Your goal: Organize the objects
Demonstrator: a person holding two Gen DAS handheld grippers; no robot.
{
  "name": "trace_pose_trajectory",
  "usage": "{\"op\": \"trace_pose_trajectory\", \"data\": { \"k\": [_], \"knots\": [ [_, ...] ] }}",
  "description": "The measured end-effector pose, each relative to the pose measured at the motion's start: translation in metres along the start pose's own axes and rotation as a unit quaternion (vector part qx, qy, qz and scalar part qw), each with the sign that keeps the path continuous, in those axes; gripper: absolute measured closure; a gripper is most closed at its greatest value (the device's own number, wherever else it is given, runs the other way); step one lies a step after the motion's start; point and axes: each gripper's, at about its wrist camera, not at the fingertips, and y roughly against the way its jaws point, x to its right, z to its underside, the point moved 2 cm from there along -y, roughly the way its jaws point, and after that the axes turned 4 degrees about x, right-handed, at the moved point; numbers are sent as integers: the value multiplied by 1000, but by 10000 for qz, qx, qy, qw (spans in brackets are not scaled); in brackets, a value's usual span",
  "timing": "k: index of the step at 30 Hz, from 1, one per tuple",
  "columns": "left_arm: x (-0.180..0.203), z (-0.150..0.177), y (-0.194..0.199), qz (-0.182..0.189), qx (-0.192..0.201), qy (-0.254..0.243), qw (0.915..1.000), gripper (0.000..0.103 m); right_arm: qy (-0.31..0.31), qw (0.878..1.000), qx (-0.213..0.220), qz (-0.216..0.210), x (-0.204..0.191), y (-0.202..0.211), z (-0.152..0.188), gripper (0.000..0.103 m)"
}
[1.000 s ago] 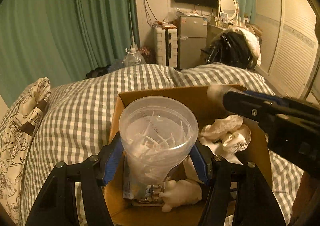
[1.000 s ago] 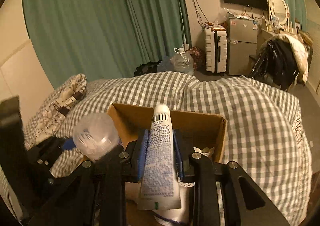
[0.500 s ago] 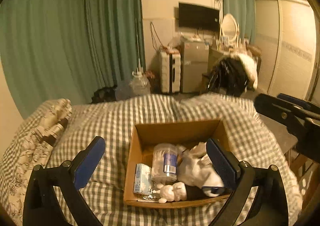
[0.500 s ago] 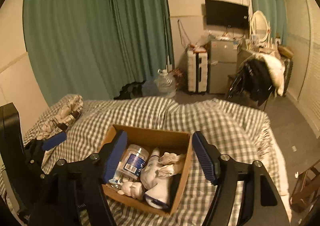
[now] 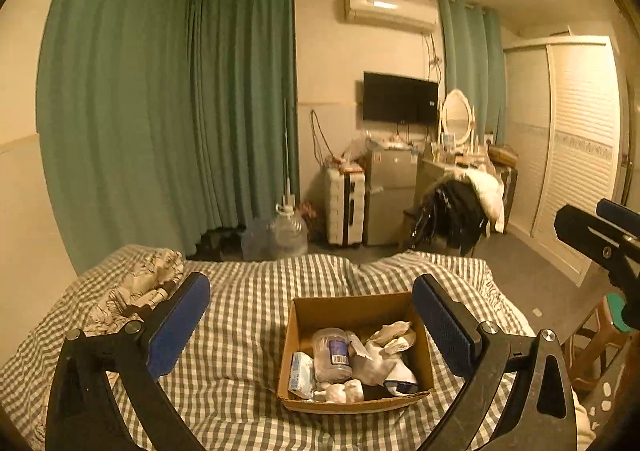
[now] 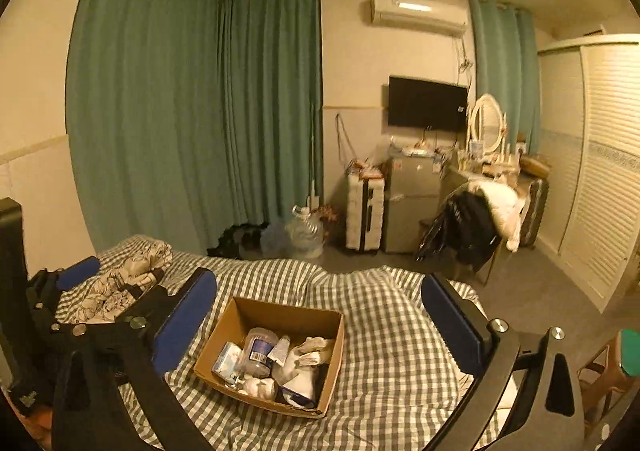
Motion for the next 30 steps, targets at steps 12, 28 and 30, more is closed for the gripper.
{"op": "trace_pose_trajectory", "data": {
  "k": [12,28,30],
  "knots": [
    [-11,105,8,-397,-95,236,9989,0,-52,9991,175,386,10,6,125,0],
    [-20,132,-8,-466,-531,334,9969,0,-174,9970,-734,198,7,-39,166,0],
    [-20,133,-9,-444,-560,370,9968,0,-106,9972,-708,238,5,-36,164,0]
  ]
}}
